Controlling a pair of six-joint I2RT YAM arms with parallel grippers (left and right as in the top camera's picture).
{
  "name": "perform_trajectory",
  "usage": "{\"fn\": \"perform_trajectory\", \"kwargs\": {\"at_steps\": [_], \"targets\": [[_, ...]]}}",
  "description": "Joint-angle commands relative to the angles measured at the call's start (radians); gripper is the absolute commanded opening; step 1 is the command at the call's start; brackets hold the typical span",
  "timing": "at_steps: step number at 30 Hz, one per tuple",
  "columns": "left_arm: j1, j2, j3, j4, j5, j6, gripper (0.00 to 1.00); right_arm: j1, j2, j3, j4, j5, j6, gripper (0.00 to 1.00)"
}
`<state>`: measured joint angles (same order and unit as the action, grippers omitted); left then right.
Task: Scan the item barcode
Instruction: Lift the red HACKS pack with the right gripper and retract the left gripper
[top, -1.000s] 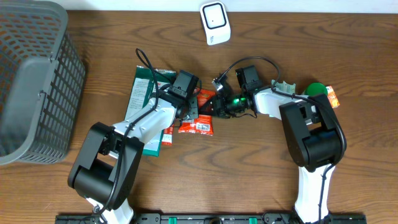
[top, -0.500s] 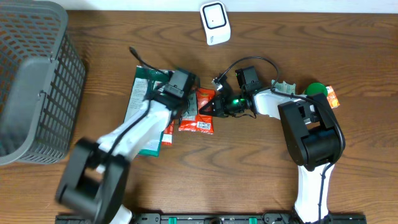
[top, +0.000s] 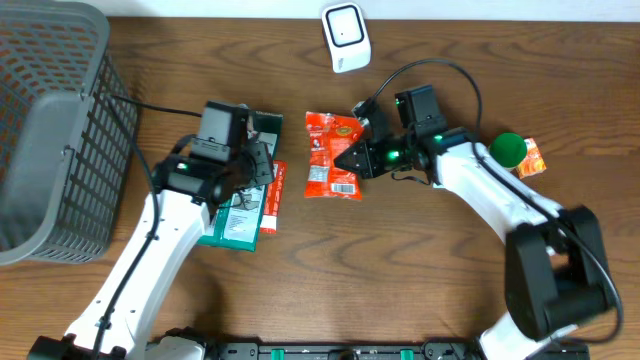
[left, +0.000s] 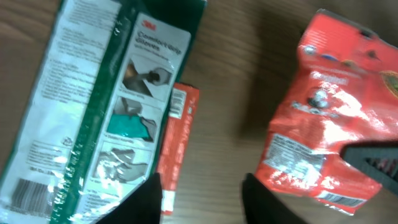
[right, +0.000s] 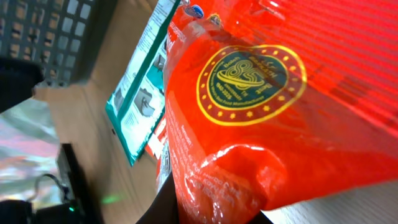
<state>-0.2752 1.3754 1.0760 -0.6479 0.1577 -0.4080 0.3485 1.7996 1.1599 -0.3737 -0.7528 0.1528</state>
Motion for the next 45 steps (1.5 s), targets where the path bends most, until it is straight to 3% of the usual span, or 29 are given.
{"fn": "perform_trajectory", "kwargs": {"at_steps": [1, 6, 13, 16, 17, 18, 19, 27, 30, 38, 45], "targets": [[0.071, 0.003, 0.006, -0.006, 0.209, 0.072, 0.5, 0.002, -0.079, 0.002, -0.054, 0.153, -0.126, 0.01], [0.206, 0.003, 0.006, -0.003, 0.254, 0.075, 0.59, 0.053, -0.132, 0.002, -0.085, 0.391, -0.198, 0.01], [0.344, 0.003, 0.006, -0.003, 0.249, 0.196, 0.6, 0.067, -0.135, 0.002, -0.087, 0.333, -0.221, 0.01], [0.377, 0.003, 0.006, -0.003, 0.146, 0.202, 0.61, 0.068, -0.135, 0.002, -0.087, 0.326, -0.221, 0.01], [0.383, 0.003, 0.006, -0.003, 0.099, 0.202, 0.66, 0.067, -0.135, 0.002, -0.087, 0.326, -0.221, 0.01], [0.388, 0.003, 0.006, -0.004, 0.048, 0.202, 0.79, 0.066, -0.135, 0.002, -0.087, 0.326, -0.221, 0.01], [0.391, 0.003, 0.006, -0.009, 0.006, 0.202, 0.82, 0.064, -0.135, 0.002, -0.087, 0.326, -0.221, 0.01], [0.392, 0.003, 0.005, -0.032, -0.017, 0.202, 0.83, 0.065, -0.147, 0.055, -0.079, 0.338, -0.217, 0.01], [0.392, 0.003, 0.005, -0.032, -0.017, 0.202, 0.83, 0.065, -0.152, 0.163, -0.141, 0.359, -0.198, 0.01], [0.392, 0.003, 0.005, -0.032, -0.017, 0.202, 0.83, 0.068, -0.133, 0.528, -0.388, 0.648, -0.144, 0.01], [0.392, 0.003, 0.005, -0.032, -0.017, 0.202, 0.83, 0.115, -0.069, 0.785, -0.42, 0.904, -0.188, 0.01]]}}
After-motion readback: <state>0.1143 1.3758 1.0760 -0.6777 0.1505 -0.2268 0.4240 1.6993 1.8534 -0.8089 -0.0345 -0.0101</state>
